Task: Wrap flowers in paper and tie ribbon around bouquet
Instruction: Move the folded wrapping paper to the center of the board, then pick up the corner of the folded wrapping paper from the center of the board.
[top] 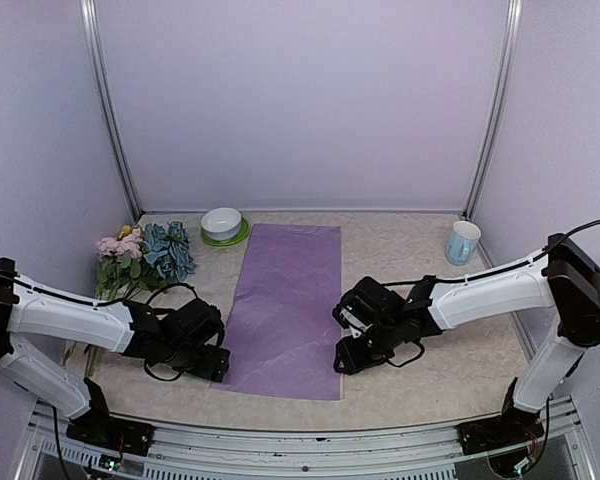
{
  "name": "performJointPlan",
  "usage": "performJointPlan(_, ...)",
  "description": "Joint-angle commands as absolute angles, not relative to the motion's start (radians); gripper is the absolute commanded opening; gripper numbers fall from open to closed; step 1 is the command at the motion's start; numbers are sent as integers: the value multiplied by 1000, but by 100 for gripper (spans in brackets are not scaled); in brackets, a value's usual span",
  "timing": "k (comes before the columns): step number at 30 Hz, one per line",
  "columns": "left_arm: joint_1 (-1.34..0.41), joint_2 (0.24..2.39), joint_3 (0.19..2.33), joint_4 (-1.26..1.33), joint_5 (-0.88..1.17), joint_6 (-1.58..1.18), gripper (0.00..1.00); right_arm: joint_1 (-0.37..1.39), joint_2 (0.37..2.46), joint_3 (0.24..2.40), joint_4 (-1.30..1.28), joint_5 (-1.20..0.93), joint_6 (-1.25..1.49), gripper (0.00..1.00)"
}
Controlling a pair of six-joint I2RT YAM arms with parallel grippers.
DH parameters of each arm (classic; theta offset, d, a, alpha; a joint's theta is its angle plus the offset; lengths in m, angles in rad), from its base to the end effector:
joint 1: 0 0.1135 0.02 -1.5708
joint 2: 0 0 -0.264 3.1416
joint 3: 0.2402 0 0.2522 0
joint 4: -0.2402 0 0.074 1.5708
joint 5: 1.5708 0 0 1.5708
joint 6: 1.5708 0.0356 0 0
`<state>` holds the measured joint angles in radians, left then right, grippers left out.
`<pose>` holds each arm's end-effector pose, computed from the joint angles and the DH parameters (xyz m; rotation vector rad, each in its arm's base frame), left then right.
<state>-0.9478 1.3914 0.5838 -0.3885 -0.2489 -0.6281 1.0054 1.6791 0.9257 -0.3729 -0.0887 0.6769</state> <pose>0.1386 -0.1778 0.1367 0.3667 2.6766 -0.1247 0.1663 0.2679 0.1533 -0.4953 2.8132 0.5656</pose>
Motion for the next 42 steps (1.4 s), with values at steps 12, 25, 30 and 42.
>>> performJointPlan(12, -957, 1482, 556, -264, -176, -599, 84, 885, 1819, 790, 247, -521, 828, 65)
performJointPlan(25, -959, 1531, 538, -184, -124, -577, 83, 885, 1883, 857, 368, -586, 856, 66)
performJointPlan(30, -960, 1528, 536, -175, -116, -570, 83, 885, 1884, 869, 423, -609, 873, 66)
performJointPlan(42, -963, 1524, 531, -164, -107, -567, 82, 886, 1943, 964, 339, -563, 872, 56)
